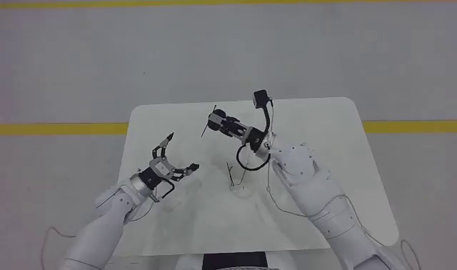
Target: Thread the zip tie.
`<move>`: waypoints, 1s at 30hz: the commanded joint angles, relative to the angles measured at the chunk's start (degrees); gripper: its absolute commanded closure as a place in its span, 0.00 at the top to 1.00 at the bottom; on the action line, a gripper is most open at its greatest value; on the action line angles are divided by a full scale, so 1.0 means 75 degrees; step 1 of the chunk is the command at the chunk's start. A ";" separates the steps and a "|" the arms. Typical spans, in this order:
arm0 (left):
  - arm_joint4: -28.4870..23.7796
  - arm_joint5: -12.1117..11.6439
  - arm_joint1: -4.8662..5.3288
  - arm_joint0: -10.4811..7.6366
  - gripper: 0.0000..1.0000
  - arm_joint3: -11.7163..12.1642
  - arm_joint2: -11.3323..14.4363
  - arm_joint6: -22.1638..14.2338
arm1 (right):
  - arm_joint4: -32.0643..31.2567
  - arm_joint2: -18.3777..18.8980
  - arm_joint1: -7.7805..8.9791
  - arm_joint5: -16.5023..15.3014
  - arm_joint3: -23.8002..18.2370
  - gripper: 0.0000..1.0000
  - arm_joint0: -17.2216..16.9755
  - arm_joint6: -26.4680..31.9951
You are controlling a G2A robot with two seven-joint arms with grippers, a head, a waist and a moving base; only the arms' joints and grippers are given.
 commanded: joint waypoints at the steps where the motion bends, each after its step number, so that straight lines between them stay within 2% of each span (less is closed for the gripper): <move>1: 0.0002 -0.0001 0.0003 -0.0005 1.00 0.0020 0.0032 -0.0059 | 0.0610 0.0016 -0.0017 -0.0146 0.0116 0.00 0.0012 0.0171; 6: 0.0006 -0.0001 0.0006 -0.0009 1.00 0.0035 0.0039 -0.0079 | 0.2230 0.0051 -0.0076 -0.0448 0.0480 0.00 0.0109 0.0725; 11: 0.0006 -0.0001 0.0006 -0.0009 1.00 0.0035 0.0039 -0.0079 | 0.3743 0.0030 -0.0158 -0.0451 0.0815 0.00 0.0235 0.1290; 16: 0.0006 -0.0001 0.0006 -0.0009 1.00 0.0035 0.0039 -0.0079 | 0.4486 0.0016 -0.0223 -0.0451 0.1173 0.00 0.0378 0.1635; 17: 0.0006 -0.0001 0.0006 -0.0009 1.00 0.0035 0.0039 -0.0079 | 0.4300 0.0037 -0.0221 -0.0451 0.1239 0.00 0.0425 0.1594; 19: 0.0006 -0.0001 0.0006 -0.0009 1.00 0.0035 0.0039 -0.0079 | 0.3392 0.0104 -0.0197 -0.0451 0.1260 0.00 0.0518 0.1366; 22: 0.0006 -0.0001 0.0006 -0.0009 1.00 0.0035 0.0039 -0.0079 | 0.0970 0.0208 -0.0112 -0.0451 0.0950 0.00 0.0624 0.0732; 28: 0.0006 -0.0001 0.0006 -0.0009 1.00 0.0035 0.0039 -0.0079 | 0.0970 0.0208 -0.0112 -0.0451 0.0950 0.00 0.0624 0.0732; 29: -0.0027 -0.0001 0.0002 -0.0006 1.00 0.0038 0.0054 -0.0066 | 0.0582 0.0178 -0.0091 -0.0451 0.0992 0.00 0.0652 0.0792; 30: -0.0248 -0.0001 -0.0015 0.0004 1.00 0.0048 0.0121 -0.0042 | -0.0148 0.0152 -0.0055 -0.0451 0.0987 0.00 0.0678 0.0715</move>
